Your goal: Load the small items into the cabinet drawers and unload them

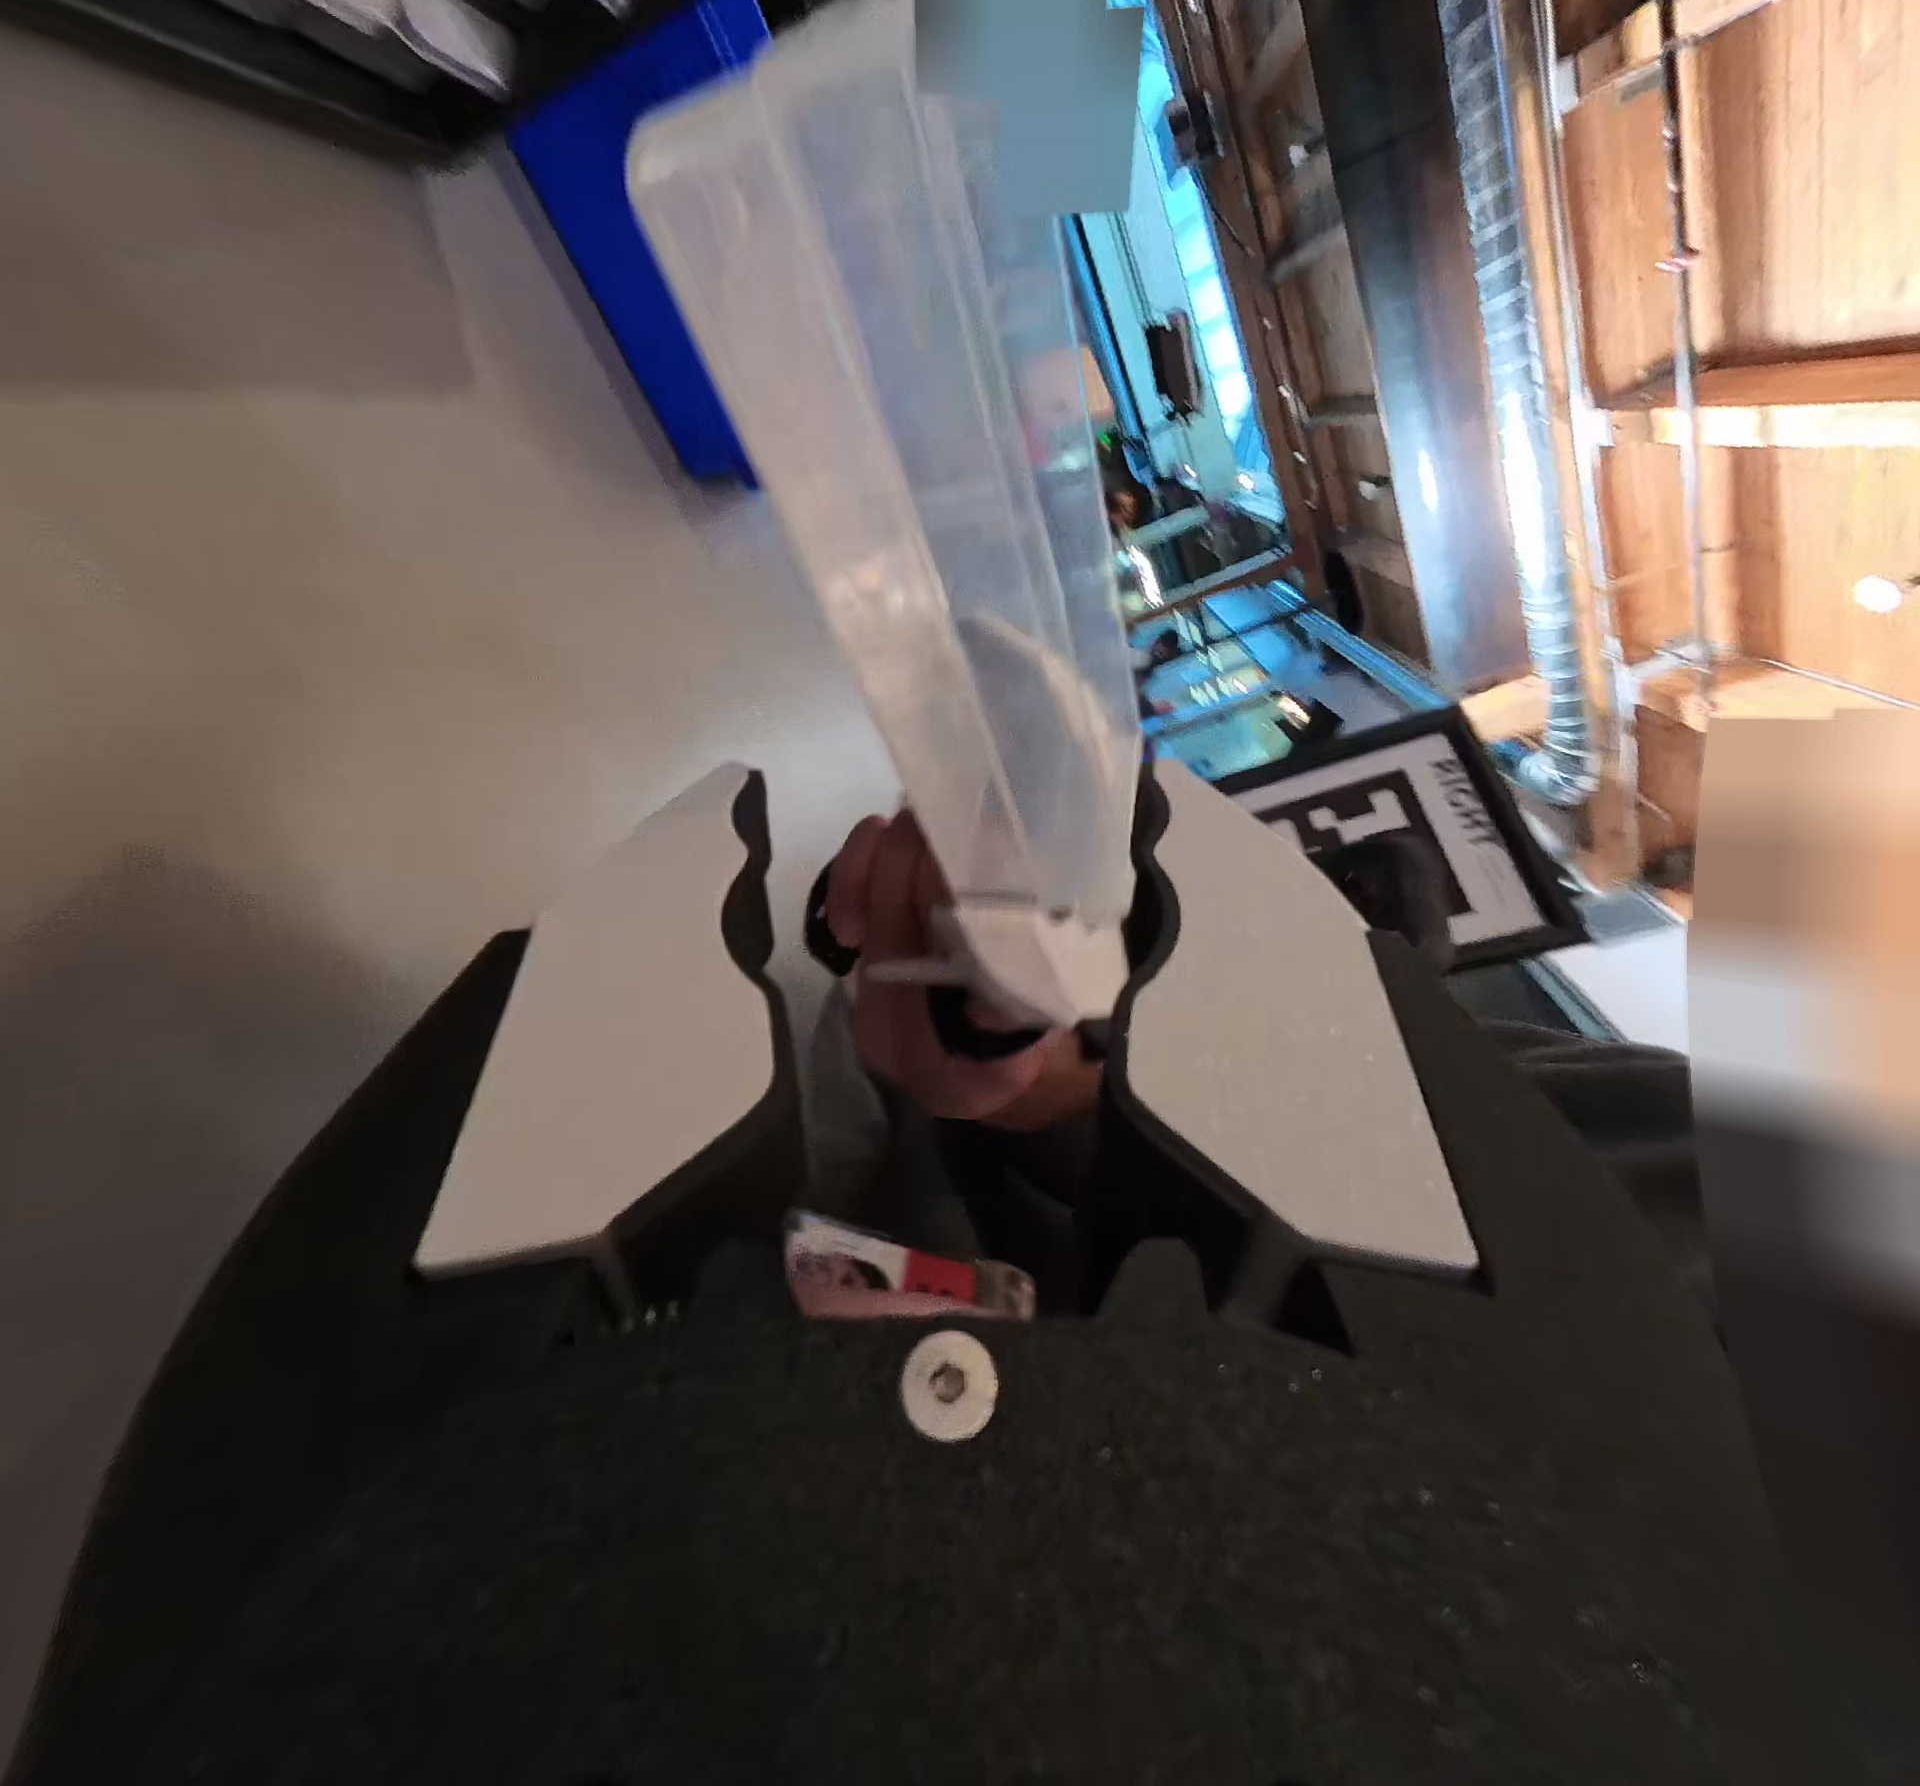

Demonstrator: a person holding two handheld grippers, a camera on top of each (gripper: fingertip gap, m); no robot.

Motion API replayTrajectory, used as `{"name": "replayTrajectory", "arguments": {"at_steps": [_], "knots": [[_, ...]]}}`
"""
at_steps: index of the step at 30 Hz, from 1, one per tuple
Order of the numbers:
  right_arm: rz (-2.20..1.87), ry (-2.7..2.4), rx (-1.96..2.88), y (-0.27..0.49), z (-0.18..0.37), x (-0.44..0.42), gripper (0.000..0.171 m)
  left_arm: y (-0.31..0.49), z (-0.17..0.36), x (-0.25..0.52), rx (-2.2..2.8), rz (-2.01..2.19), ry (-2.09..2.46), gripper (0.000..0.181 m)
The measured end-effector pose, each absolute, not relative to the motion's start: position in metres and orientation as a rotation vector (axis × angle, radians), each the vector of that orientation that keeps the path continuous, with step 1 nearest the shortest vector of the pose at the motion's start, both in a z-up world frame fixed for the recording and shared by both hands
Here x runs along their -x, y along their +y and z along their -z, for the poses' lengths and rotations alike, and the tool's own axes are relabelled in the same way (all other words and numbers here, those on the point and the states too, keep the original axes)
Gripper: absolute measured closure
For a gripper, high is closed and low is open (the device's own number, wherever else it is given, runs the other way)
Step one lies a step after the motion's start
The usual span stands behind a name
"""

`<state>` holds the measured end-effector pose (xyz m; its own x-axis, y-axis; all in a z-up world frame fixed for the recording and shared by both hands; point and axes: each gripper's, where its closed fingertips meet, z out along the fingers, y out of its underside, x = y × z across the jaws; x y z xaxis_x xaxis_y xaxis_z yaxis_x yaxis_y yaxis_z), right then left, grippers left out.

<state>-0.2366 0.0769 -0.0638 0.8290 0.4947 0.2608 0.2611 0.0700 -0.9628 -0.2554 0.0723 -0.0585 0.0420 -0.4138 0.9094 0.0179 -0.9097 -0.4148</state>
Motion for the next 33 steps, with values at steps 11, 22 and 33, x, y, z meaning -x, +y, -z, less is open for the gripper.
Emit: {"name": "replayTrajectory", "arguments": {"at_steps": [11, 22, 33], "knots": [[-0.351, -0.327, 1.637, 0.162, 0.074, 0.250, 0.105, 0.032, 0.083, 0.310, 1.850, 1.276, 0.378, 0.126], [-0.362, -0.247, 1.658, 0.177, 0.074, 0.251, 0.105, 0.030, 0.088, 0.302, 1.875, 1.230, 0.441, 0.126], [-0.318, -0.232, 1.664, 0.206, 0.074, 0.257, 0.105, 0.032, 0.095, 0.301, 1.897, 1.217, 0.438, 0.127]]}}
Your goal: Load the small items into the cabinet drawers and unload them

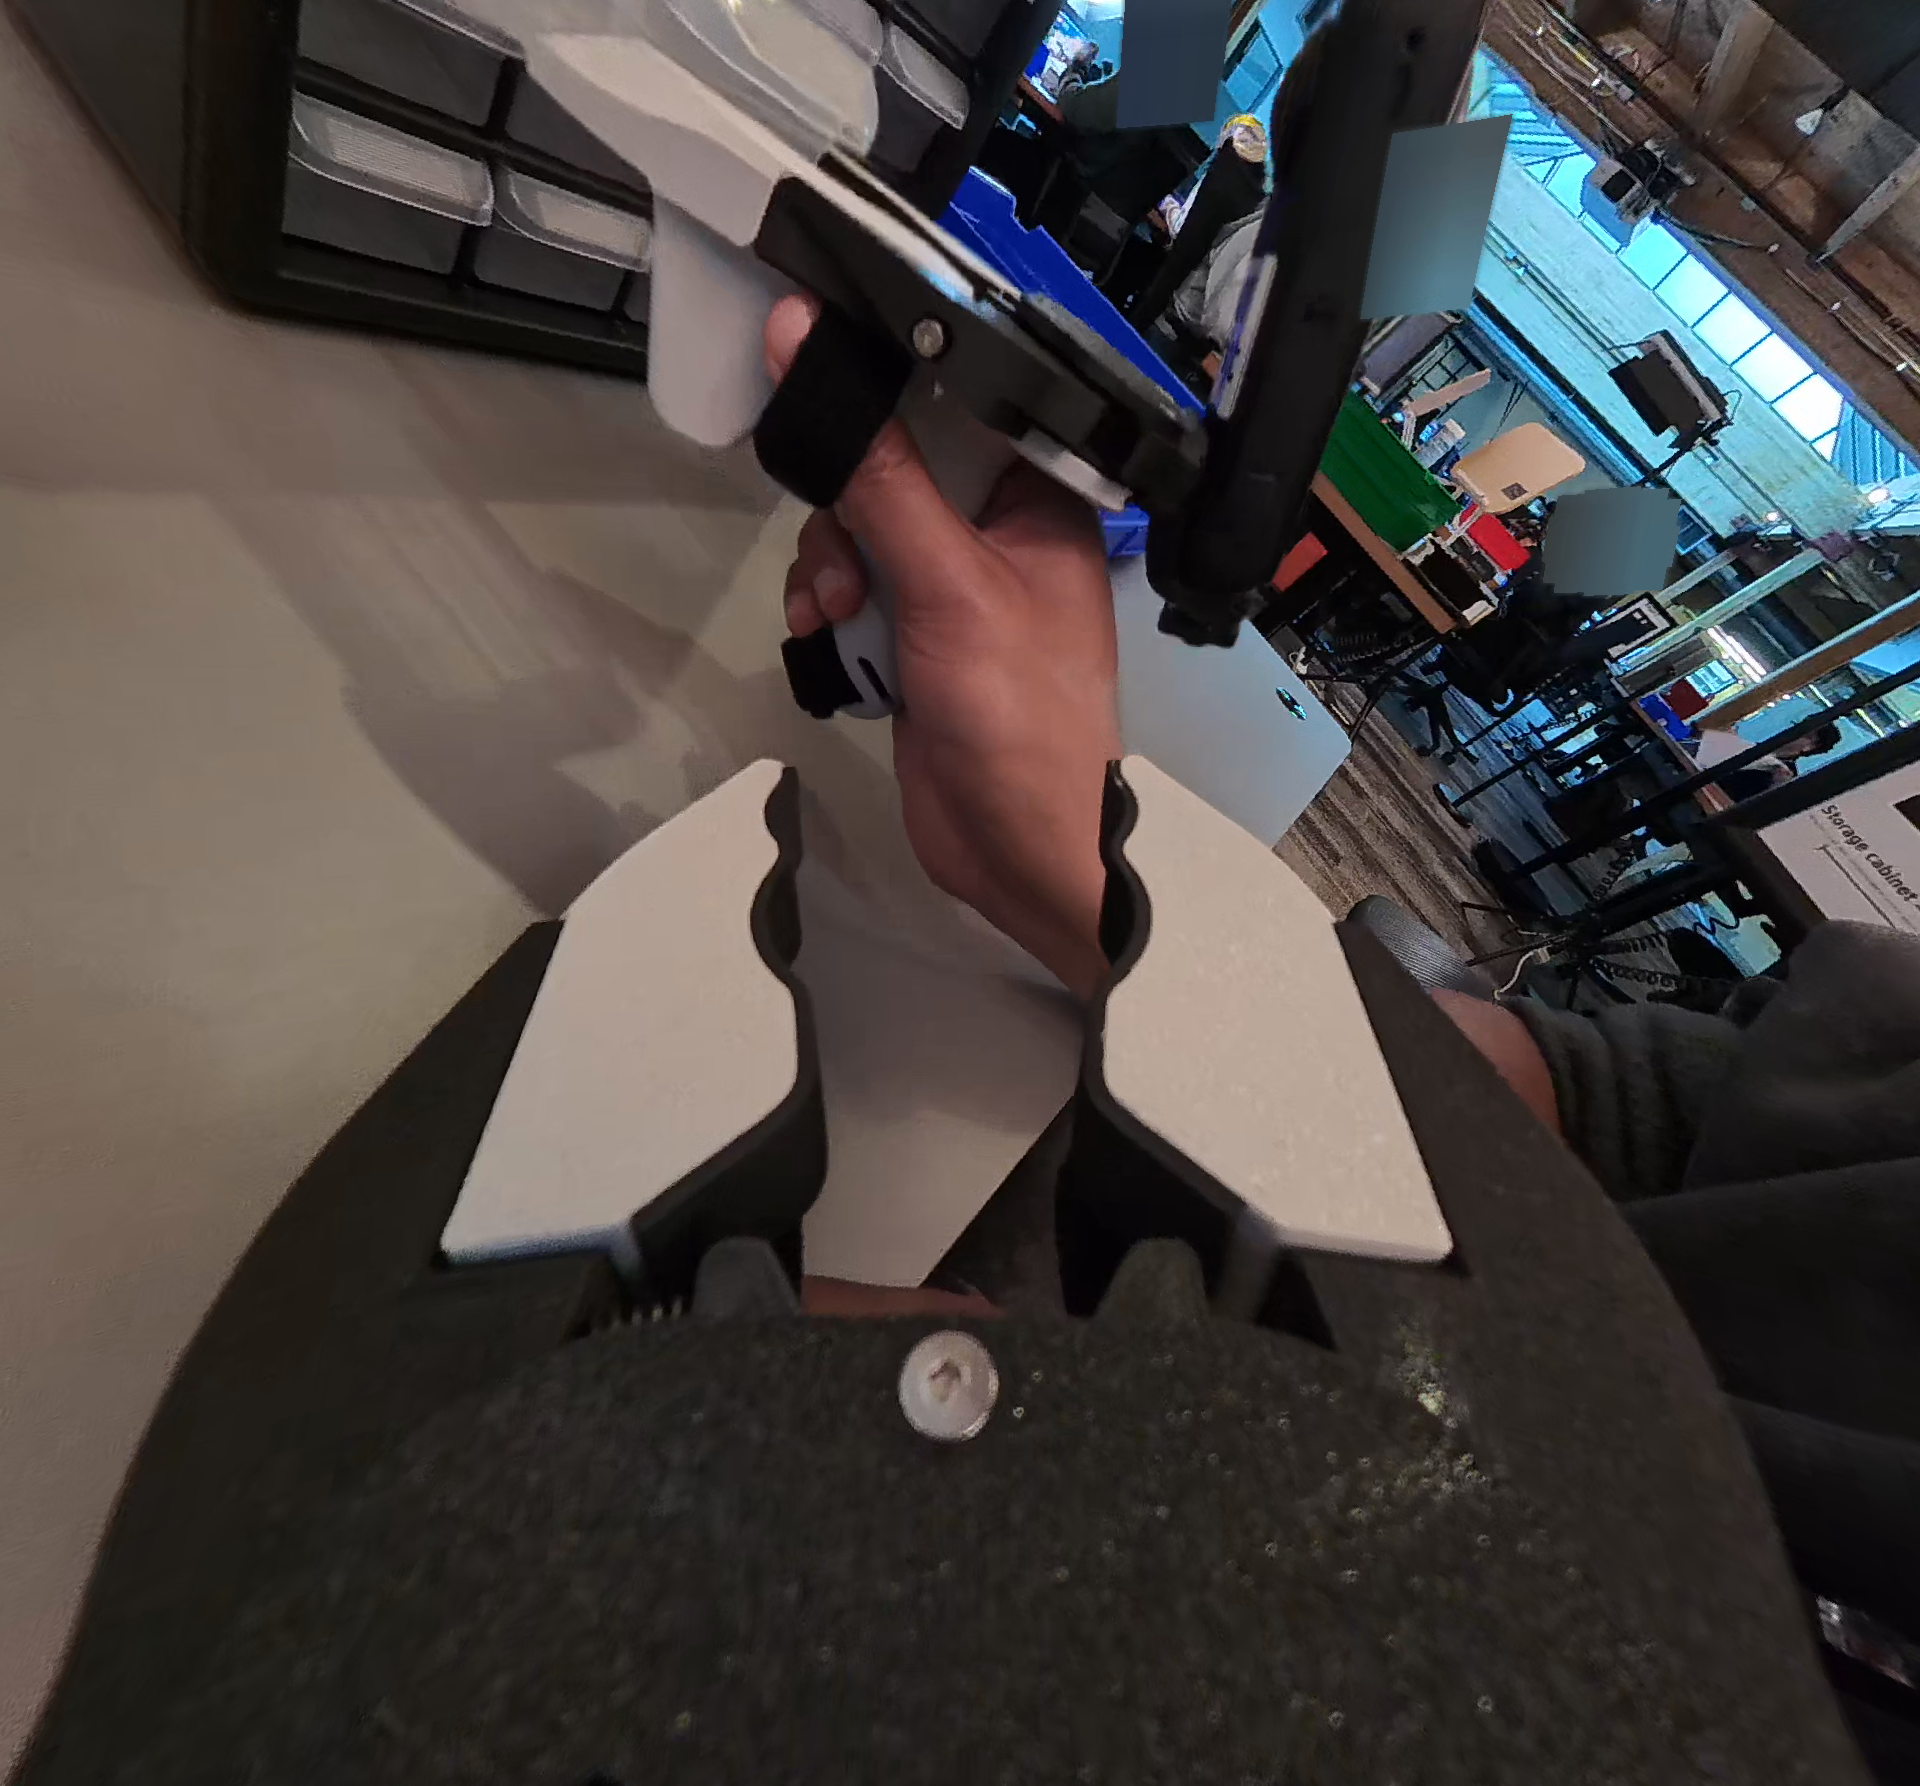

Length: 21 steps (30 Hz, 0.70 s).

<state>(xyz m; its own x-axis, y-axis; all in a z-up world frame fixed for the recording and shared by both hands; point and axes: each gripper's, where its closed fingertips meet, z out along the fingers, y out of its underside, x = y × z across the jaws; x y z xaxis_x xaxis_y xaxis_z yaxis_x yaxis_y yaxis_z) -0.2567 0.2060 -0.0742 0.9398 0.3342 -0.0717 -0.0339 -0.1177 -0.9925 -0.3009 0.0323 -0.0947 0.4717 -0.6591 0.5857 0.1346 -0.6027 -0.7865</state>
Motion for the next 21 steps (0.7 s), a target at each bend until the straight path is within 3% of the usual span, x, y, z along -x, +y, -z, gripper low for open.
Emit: {"name": "replayTrajectory", "arguments": {"at_steps": [4, 8, 10, 11, 14, 15, 21], "knots": [[-0.349, -0.263, 1.715, 0.227, 0.082, 0.259, 0.102, 0.033, 0.098, 0.300, 1.907, 1.230, 0.431, 0.127], [-0.394, -0.302, 1.775, 0.224, 0.100, 0.255, 0.088, 0.034, 0.098, 0.302, 1.907, 1.234, 0.427, 0.127], [-0.411, -0.307, 1.770, 0.207, 0.101, 0.248, 0.092, 0.034, 0.096, 0.304, 1.903, 1.227, 0.427, 0.127], [-0.411, -0.311, 1.763, 0.197, 0.100, 0.244, 0.100, 0.035, 0.096, 0.305, 1.901, 1.222, 0.429, 0.127], [-0.519, -0.408, 1.686, 0.167, 0.084, 0.253, 0.162, 0.037, 0.094, 0.308, 1.895, 1.217, 0.424, 0.127], [-0.509, -0.419, 1.661, 0.165, 0.077, 0.253, 0.168, 0.037, 0.094, 0.308, 1.895, 1.221, 0.422, 0.127], [-0.516, -0.409, 1.680, 0.201, 0.073, 0.263, 0.157, 0.036, 0.093, 0.307, 1.892, 1.234, 0.423, 0.127]]}}
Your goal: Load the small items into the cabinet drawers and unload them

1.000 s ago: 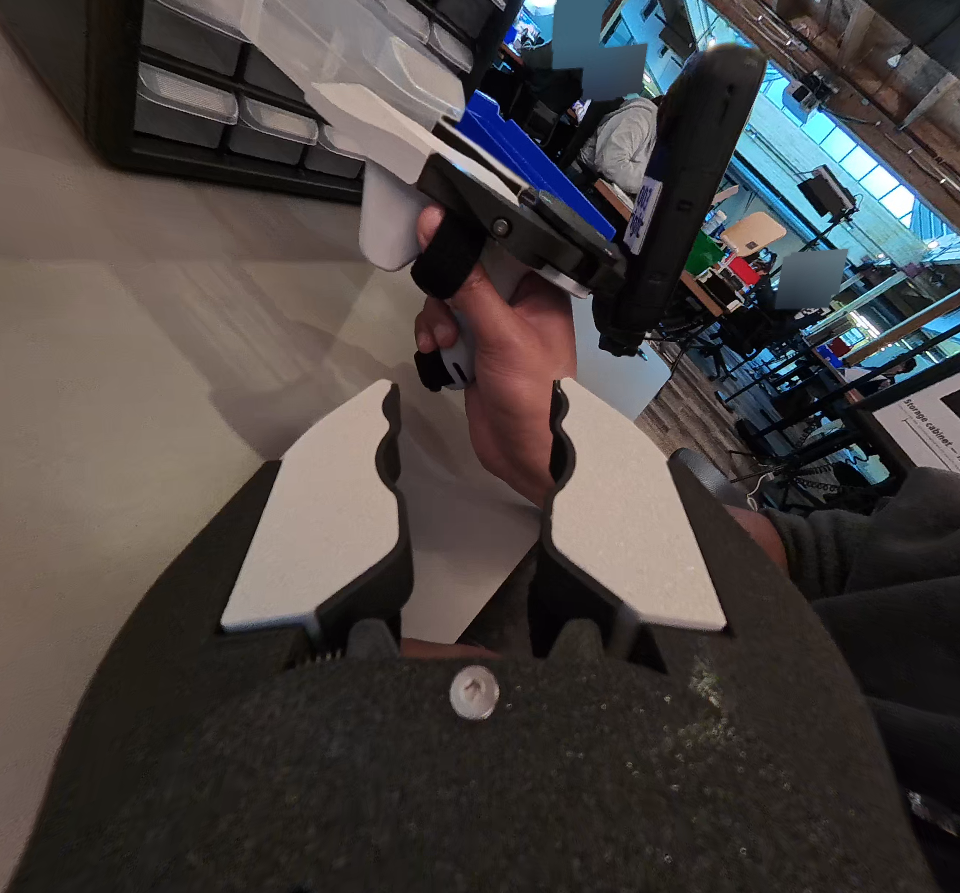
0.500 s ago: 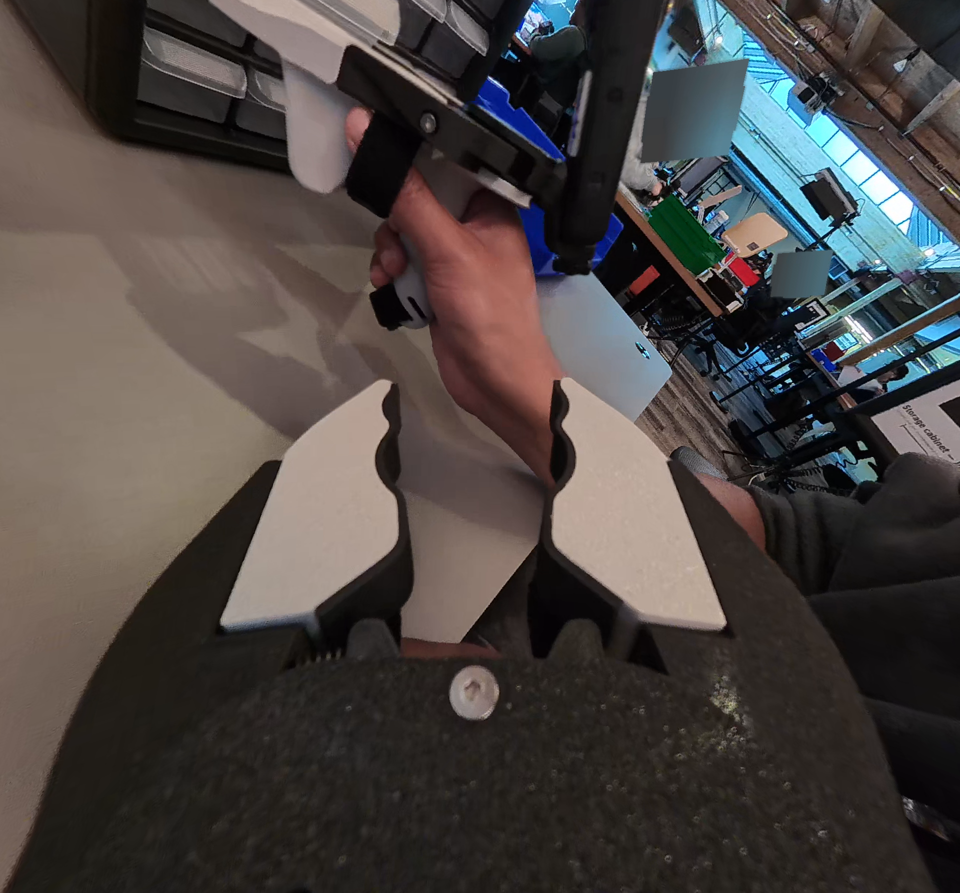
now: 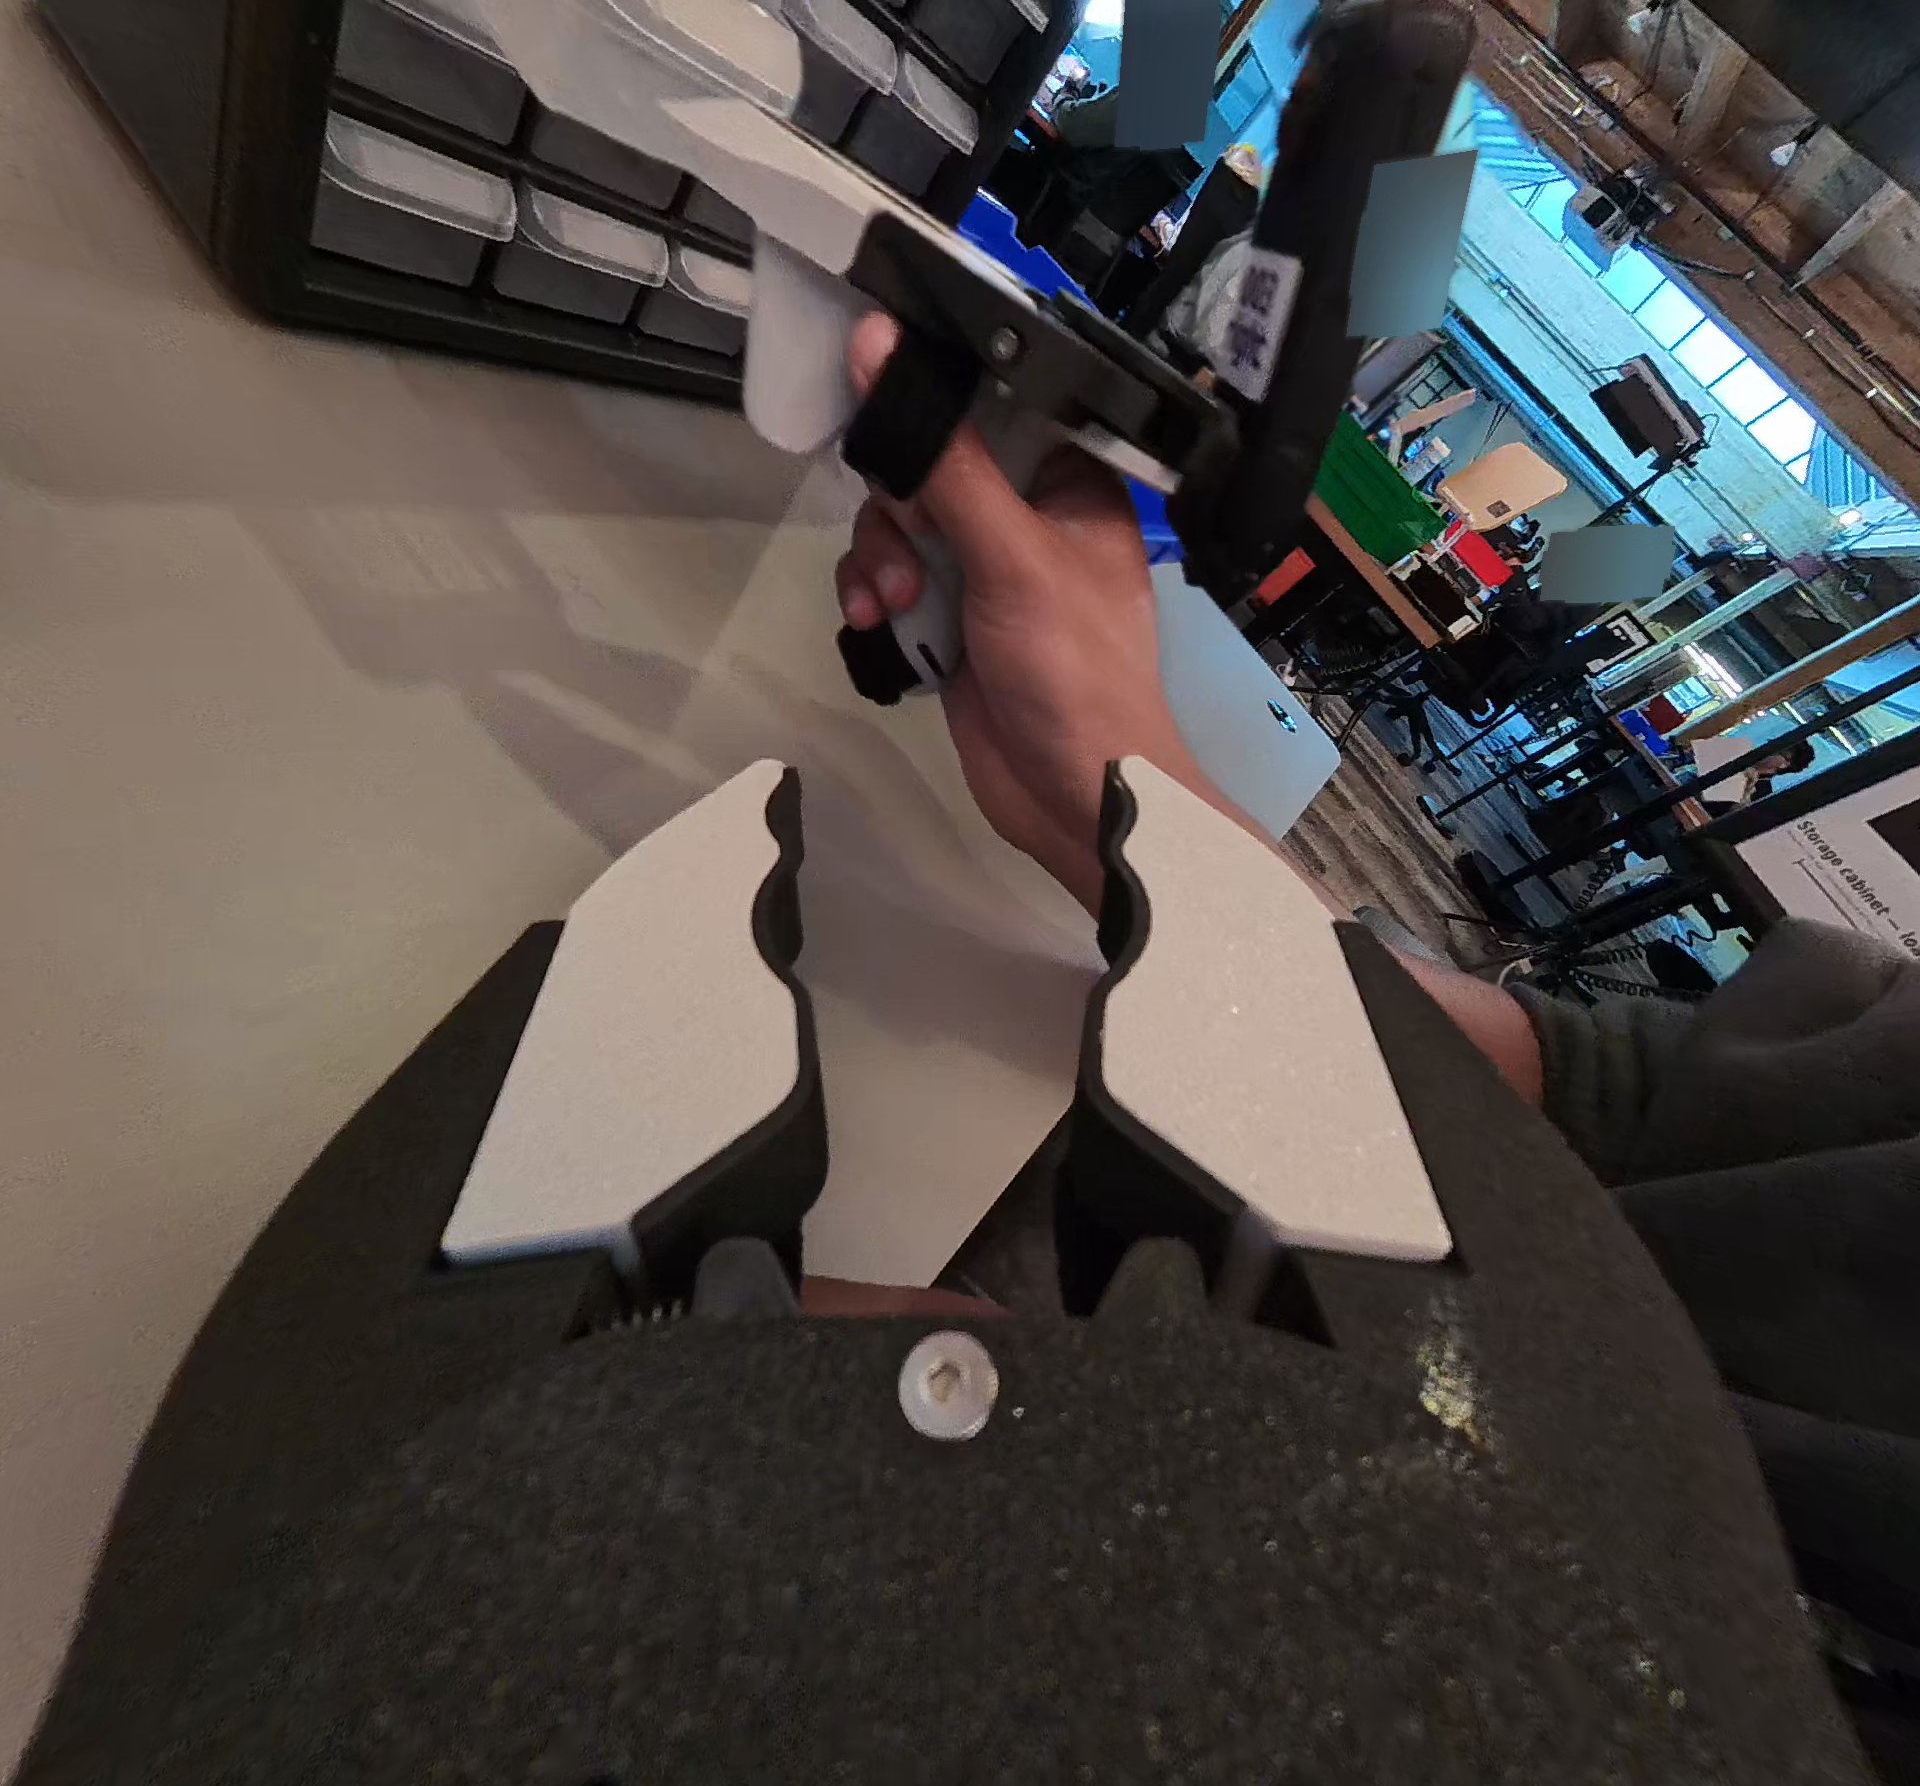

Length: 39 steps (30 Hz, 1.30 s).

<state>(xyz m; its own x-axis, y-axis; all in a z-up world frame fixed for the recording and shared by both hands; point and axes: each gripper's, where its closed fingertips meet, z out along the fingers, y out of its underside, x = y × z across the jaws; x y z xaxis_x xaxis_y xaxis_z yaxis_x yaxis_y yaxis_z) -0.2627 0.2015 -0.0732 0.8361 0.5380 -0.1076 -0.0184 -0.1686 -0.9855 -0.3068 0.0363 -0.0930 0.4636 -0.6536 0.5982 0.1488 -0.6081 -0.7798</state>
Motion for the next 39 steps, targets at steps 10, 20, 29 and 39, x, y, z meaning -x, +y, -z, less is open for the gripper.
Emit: {"name": "replayTrajectory", "arguments": {"at_steps": [10, 20, 29, 39], "knots": [[-0.548, -0.360, 1.722, 0.262, 0.073, 0.258, 0.150, 0.038, 0.095, 0.310, 1.895, 1.203, 0.422, 0.127], [-0.572, -0.441, 1.721, 0.269, 0.076, 0.265, 0.131, 0.039, 0.105, 0.306, 1.927, 1.186, 0.436, 0.127], [-0.312, -0.651, 1.712, 0.172, 0.089, 0.153, 0.128, 0.050, 0.114, 0.316, 1.926, 0.926, 0.507, 0.125], [-0.302, -0.576, 1.743, 0.153, 0.101, 0.094, 0.128, 0.056, 0.126, 0.283, 1.902, 0.740, 0.591, 0.126]]}}
